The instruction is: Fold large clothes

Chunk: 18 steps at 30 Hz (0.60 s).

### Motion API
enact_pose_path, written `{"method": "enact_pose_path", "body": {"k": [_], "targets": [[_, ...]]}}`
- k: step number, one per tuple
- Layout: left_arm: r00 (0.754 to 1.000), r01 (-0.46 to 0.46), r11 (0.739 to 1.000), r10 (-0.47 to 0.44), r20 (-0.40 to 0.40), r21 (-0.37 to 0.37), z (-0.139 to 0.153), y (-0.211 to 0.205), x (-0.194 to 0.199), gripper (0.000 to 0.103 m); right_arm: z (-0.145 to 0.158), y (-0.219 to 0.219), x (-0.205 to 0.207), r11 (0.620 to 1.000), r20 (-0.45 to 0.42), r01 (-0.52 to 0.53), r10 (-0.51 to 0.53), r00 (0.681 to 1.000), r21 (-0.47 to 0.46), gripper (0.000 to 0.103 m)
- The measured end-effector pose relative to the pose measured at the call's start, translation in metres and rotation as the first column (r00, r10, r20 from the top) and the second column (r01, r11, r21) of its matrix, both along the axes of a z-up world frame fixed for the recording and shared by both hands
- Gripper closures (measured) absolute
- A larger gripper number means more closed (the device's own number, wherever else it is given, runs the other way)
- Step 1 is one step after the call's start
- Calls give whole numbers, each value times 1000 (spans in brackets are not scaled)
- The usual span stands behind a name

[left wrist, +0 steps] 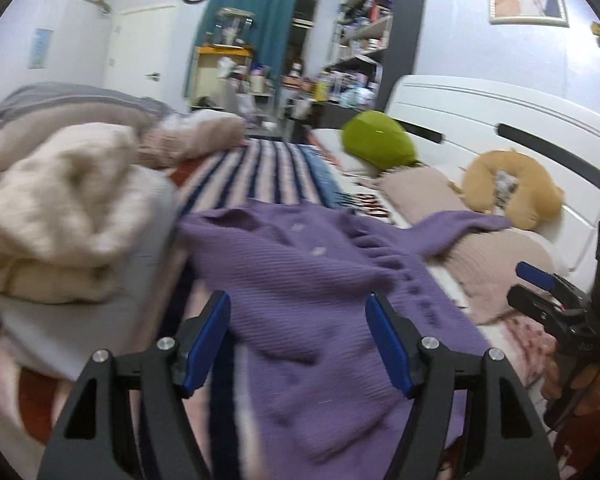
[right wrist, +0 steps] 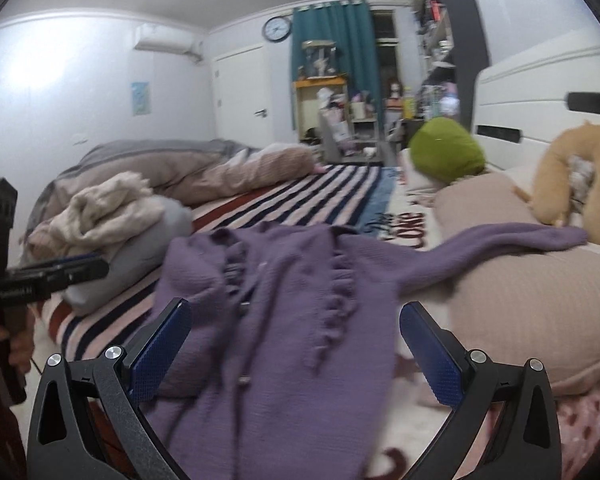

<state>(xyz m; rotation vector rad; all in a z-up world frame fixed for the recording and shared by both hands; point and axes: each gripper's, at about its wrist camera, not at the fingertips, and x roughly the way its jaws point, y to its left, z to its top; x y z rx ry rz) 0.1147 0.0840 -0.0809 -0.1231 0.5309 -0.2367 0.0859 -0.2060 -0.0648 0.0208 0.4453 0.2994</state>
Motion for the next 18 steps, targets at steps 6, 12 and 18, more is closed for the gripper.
{"method": "enact_pose_path", "body": {"k": [6, 12, 18], "targets": [[998, -61, 998, 61, 7, -23, -10, 49, -10, 33, -15, 79, 13, 987, -40, -161, 161, 986, 6, 0], [997, -73, 997, 73, 5, -32, -16, 78, -20, 33, -60, 147, 64, 985, -115, -36, 16, 993, -171, 0], [998, -57, 998, 57, 19, -25, -12, 76, -26, 32, -64, 127, 99, 981, -143, 118, -140, 980, -152, 35]]}}
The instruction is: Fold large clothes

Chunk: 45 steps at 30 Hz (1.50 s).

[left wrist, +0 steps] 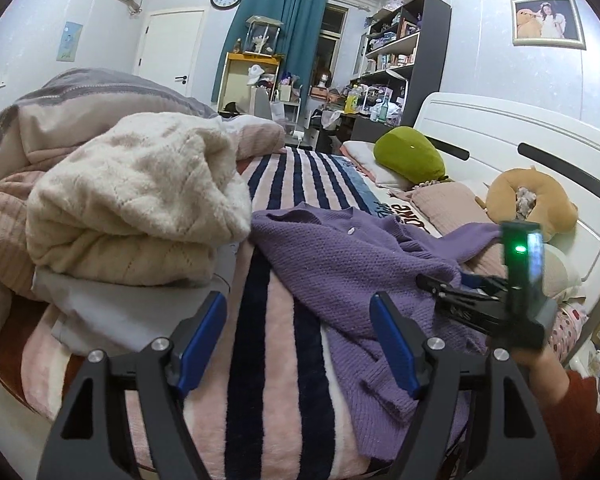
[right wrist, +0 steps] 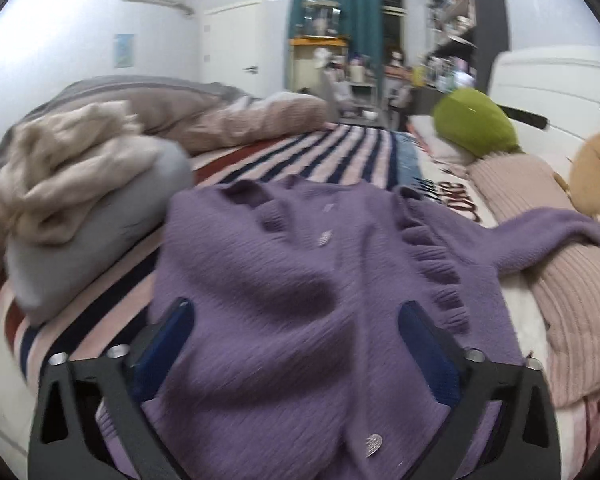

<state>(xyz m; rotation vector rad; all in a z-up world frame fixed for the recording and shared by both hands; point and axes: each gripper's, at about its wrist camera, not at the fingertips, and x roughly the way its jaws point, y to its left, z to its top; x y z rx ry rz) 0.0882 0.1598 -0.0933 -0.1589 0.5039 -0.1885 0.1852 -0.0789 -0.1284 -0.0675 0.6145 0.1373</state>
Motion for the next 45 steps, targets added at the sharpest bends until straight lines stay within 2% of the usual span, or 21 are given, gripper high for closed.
{"method": "enact_pose_path", "body": {"k": [1, 2, 4, 6, 11, 15, 19, 21, 24, 28, 30, 33, 35, 37, 40, 43, 45], "targets": [[1000, 2, 1000, -2, 4, 4, 2, -1, 0, 32, -1, -3, 6, 1000, -33, -2, 1, 999, -15, 69], [1000, 4, 1000, -4, 8, 9, 4, -2, 0, 32, -3, -6, 13, 1000, -80, -25, 25, 996, -6, 92], [1000, 7, 1000, -8, 13, 10, 6, -4, 1, 31, -6, -16, 21, 987, -150, -116, 132, 980, 110, 97], [1000, 9, 1000, -10, 12, 9, 7, -8, 3, 31, -1, -31, 19, 968, -134, -138, 168, 977, 208, 99], [1000, 11, 1000, -11, 12, 16, 10, -24, 8, 31, 12, -71, 12, 939, -95, -113, 151, 984, 326, 100], [1000, 7, 1000, -7, 11, 24, 13, -40, 15, 31, 13, -92, 1, 941, -88, -115, 150, 985, 318, 101], [1000, 15, 999, -15, -2, 48, 15, -56, 23, 31, 11, -127, -10, 917, -91, -79, 124, 988, 392, 101], [1000, 26, 998, -25, -10, 55, 16, -64, 27, 31, 4, -147, -9, 909, -111, -47, 101, 989, 414, 101], [999, 41, 997, -40, -17, 67, 18, -73, 30, 31, -14, -172, -5, 922, -179, 28, 45, 983, 387, 101], [998, 52, 994, -50, -25, 93, 18, -82, 32, 27, -33, -185, -6, 917, -237, 53, 46, 970, 396, 101], [998, 54, 994, -52, -33, 92, 17, -82, 34, 26, -38, -188, -6, 911, -249, 58, 50, 967, 408, 99], [998, 59, 994, -55, -43, 97, 13, -84, 35, 26, -35, -189, -6, 915, -284, 65, 56, 957, 399, 88], [997, 62, 993, -57, -47, 105, 12, -82, 36, 26, -21, -189, -12, 917, -255, 42, 67, 965, 397, 55], [997, 60, 992, -55, -51, 107, 10, -81, 37, 26, 1, -180, -23, 924, -195, -2, 83, 977, 383, 44], [997, 56, 992, -49, -64, 113, 4, -77, 38, 26, 26, -160, -43, 922, -133, -76, 136, 982, 380, 43], [996, 42, 993, -33, -82, 110, -2, -73, 40, 26, 34, -129, -57, 907, -96, -176, 229, 969, 384, 29], [996, 40, 993, -31, -83, 107, -2, -71, 39, 26, 27, -100, -58, 910, -113, -216, 271, 956, 355, 27]]}}
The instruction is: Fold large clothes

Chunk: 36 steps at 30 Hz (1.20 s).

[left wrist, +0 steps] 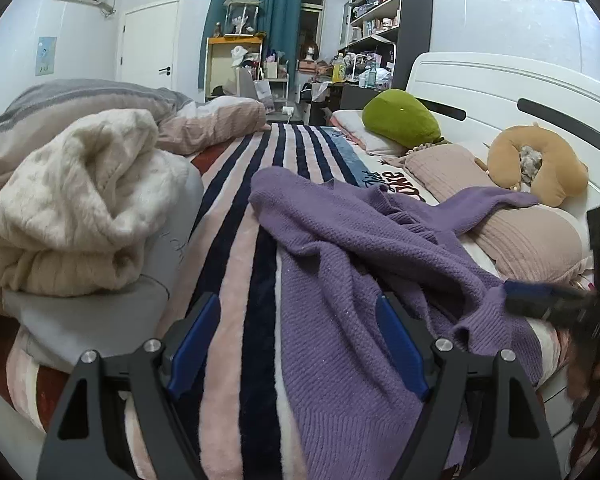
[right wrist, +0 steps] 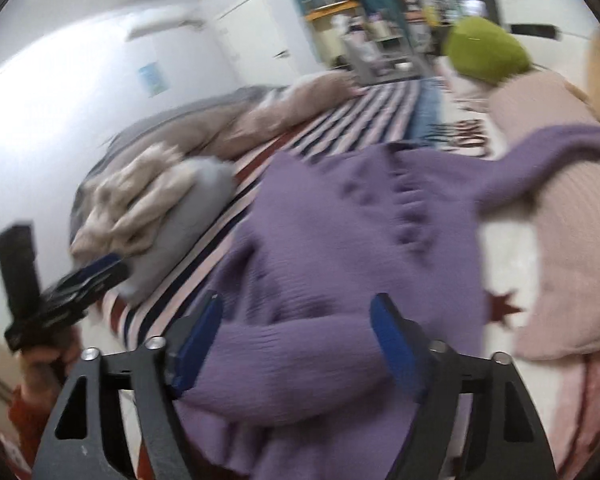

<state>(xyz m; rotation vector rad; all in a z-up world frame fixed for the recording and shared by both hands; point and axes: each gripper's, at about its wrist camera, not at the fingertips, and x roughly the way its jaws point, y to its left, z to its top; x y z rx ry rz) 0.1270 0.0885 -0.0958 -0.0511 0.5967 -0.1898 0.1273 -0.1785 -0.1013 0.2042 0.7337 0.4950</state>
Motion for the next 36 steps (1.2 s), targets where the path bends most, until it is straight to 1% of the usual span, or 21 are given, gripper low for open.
{"method": "enact_pose_path", "body": {"k": [3, 4, 6, 8, 10, 12, 16, 18, 19, 20, 21, 23, 24, 26, 27, 30, 33, 35, 36], "targets": [[1000, -3, 1000, 3, 8, 5, 2, 2, -5, 26, -17, 30, 1, 998, -14, -39, 38, 999, -51, 27], [1000, -3, 1000, 3, 9, 2, 2, 3, -6, 26, -24, 38, 3, 995, -25, -37, 35, 999, -95, 27], [1000, -7, 1000, 7, 7, -3, 1, 5, -8, 26, -34, 45, 4, 988, -44, -42, 35, 998, -150, 26], [1000, -10, 1000, 10, 1, -3, -1, 5, -8, 26, -47, 45, 6, 988, -105, -63, 48, 993, -143, 24], [1000, -10, 1000, 10, -6, -4, -4, 4, -8, 26, -52, 43, 2, 991, -128, -72, 57, 990, -117, 19], [1000, -4, 1000, 4, -13, -5, -5, 1, -6, 26, -55, 46, 1, 987, -118, -72, 55, 991, -141, 17], [1000, 14, 1000, -14, -23, 5, -9, -3, -5, 26, -64, 60, -5, 960, -94, -92, 69, 993, -266, 10], [999, 21, 1000, -21, -28, -1, -11, -2, -4, 26, -67, 65, -7, 946, -76, -85, 65, 995, -312, 10], [999, 21, 1000, -22, -32, -6, -12, -1, -4, 26, -67, 65, -8, 942, -67, -74, 55, 996, -328, 13], [999, 22, 1000, -22, -40, -12, -15, -1, -2, 26, -66, 62, -10, 942, -54, -55, 39, 998, -332, 23], [998, 22, 1000, -23, -50, -14, -18, -1, 0, 26, -64, 57, -12, 943, -41, -33, 21, 999, -331, 31], [998, 21, 1000, -21, -66, -9, -23, -3, 3, 26, -56, 44, -14, 941, -19, 16, -24, 1000, -339, 79], [997, 22, 1000, -22, -73, -3, -25, -5, 4, 26, -53, 37, -13, 942, -13, 34, -41, 999, -334, 86], [996, 31, 1000, -30, -80, 4, -28, -9, 4, 26, -40, 10, -15, 966, 5, 79, -81, 997, -248, 90], [996, 34, 999, -34, -79, 1, -28, -10, 4, 26, -33, -6, -16, 974, 14, 112, -112, 994, -197, 90], [997, 37, 999, -37, -75, 1, -26, -15, 6, 26, -18, -48, -21, 974, 24, 199, -198, 980, -108, 90], [996, 41, 999, -41, -73, 5, -25, -18, 9, 26, -15, -81, -26, 967, -7, 250, -251, 968, -57, 88], [995, 48, 999, -47, -83, 6, -29, -21, 14, 26, -20, -99, -29, 963, -50, 264, -267, 962, -55, 80], [995, 51, 999, -50, -89, 4, -32, -21, 16, 26, -22, -105, -31, 962, -64, 269, -272, 960, -54, 78]]}}
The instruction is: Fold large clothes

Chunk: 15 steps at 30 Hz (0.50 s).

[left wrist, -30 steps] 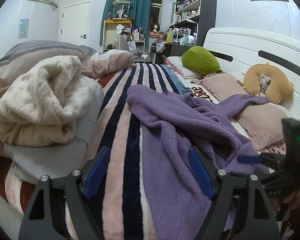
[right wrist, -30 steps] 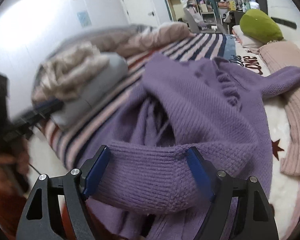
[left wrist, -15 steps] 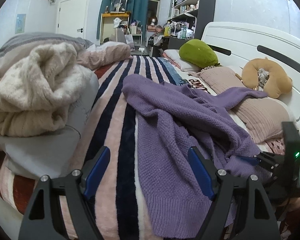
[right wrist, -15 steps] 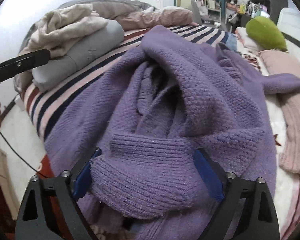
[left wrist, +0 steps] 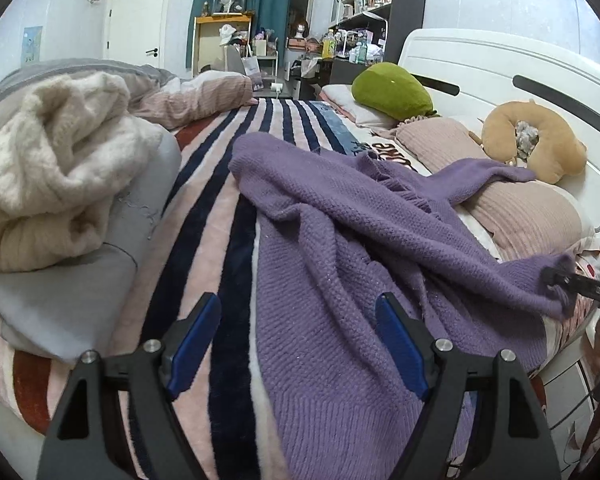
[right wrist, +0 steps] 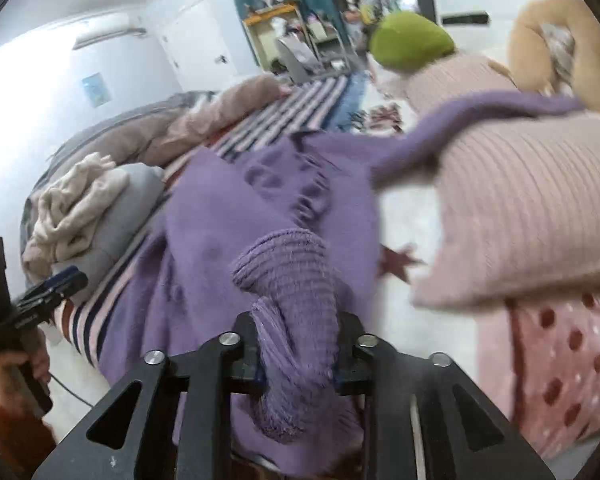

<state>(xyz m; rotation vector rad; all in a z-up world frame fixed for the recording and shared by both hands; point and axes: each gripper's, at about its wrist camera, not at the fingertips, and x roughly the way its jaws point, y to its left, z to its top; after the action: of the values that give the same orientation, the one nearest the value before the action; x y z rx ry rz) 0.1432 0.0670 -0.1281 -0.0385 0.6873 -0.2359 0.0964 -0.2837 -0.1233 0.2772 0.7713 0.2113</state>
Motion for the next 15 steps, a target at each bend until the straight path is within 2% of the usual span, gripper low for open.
{"method": "enact_pose_path", "body": {"k": [3, 5, 7, 8, 12, 14, 15], "targets": [[1000, 5, 1000, -5, -27, -2, -12, -2, 9, 26, -11, -23, -15, 996, -37, 6, -3, 999, 84, 67], [998, 9, 1000, -9, -57, 1, -26, -2, 19, 26, -13, -41, -25, 988, -42, 21, -14, 999, 154, 56], [996, 6, 1000, -6, -87, 5, -38, -3, 27, 29, -10, -54, -33, 984, -33, 52, -47, 998, 170, 56], [995, 9, 1000, -9, -101, -2, -44, -2, 31, 35, -7, -59, -35, 984, -29, 63, -59, 998, 166, 55], [986, 15, 998, -24, -167, -55, -64, -5, 44, 49, 0, -65, -37, 985, -11, 71, -71, 997, 156, 54], [983, 22, 999, -31, -180, -48, -72, -10, 46, 62, -1, -62, -35, 985, -12, 61, -59, 998, 160, 54], [983, 24, 999, -31, -179, -42, -74, -12, 45, 65, -3, -58, -33, 985, -16, 54, -52, 999, 163, 54]]}}
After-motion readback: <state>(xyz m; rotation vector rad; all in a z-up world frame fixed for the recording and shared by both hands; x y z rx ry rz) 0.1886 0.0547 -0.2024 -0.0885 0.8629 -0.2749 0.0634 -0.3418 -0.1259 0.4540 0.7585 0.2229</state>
